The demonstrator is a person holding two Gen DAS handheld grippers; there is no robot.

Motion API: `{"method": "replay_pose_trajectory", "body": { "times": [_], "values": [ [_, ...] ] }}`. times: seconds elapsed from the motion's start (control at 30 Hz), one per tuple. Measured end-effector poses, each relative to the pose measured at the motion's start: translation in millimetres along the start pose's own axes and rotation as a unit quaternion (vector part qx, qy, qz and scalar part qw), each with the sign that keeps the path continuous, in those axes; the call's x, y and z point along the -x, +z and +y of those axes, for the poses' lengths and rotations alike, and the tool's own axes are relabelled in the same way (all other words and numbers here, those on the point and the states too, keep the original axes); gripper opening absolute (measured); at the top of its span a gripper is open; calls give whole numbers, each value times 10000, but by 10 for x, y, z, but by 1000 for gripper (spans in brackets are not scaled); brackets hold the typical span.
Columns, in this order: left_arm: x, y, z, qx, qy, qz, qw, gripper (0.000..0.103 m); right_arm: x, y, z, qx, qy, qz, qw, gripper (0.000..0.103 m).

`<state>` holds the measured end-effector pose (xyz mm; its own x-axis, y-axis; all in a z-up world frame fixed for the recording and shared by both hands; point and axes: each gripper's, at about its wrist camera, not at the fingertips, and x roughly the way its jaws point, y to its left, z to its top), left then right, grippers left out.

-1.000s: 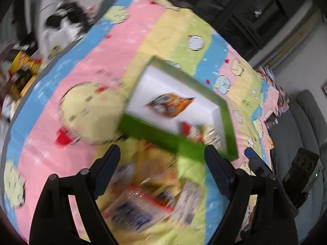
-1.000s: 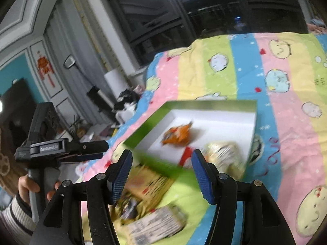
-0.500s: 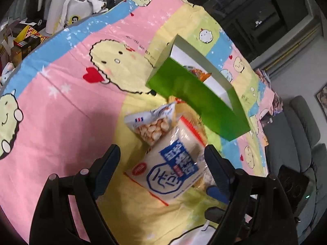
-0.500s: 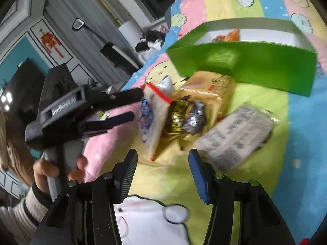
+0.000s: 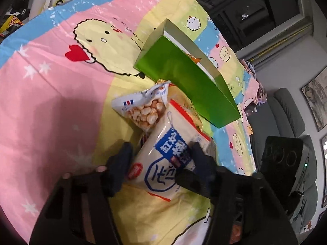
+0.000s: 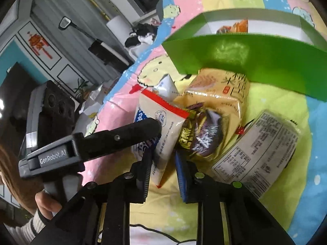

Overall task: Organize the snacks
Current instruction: 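Grasp the white-and-blue milk snack bag with the right gripper, then lower the white-and-blue bag into the green box and release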

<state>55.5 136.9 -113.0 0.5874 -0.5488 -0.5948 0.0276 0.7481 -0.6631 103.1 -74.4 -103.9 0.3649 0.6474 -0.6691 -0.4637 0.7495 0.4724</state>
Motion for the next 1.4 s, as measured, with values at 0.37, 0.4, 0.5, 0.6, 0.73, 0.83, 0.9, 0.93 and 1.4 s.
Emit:
{"method": "replay_pose_trajectory", "body": {
  "times": [0.37,0.4,0.5,0.6,0.73,0.83,0.9,0.93,1.4],
  "values": [
    [222,-169,4,204,73,-115,9997,39,87,-47,140,321,10,-102,9994,19],
    [255,-175,-28,180,91,-138,9997,39,123,-68,184,420,-17,-137,9990,19],
    [373,-211,-133,99,108,-234,9996,39,196,-69,278,536,-29,-200,9984,19],
    [461,-218,-240,20,80,-320,9995,39,312,-67,345,611,1,-308,9977,19],
    [500,-176,-404,-113,57,-385,9992,39,474,-63,386,692,-29,-493,9964,19],
    [486,-121,-576,-300,72,-451,9985,39,614,-33,364,671,-32,-663,9955,19],
    [467,-87,-679,-440,105,-490,9978,39,700,-2,332,649,-71,-797,9947,19],
    [444,-63,-733,-514,114,-508,9973,39,740,15,309,636,-100,-863,9942,19],
    [-3,466,-1239,-1056,-109,-495,9931,40,1055,408,-29,447,-562,-1603,9844,19]
  ]
}}
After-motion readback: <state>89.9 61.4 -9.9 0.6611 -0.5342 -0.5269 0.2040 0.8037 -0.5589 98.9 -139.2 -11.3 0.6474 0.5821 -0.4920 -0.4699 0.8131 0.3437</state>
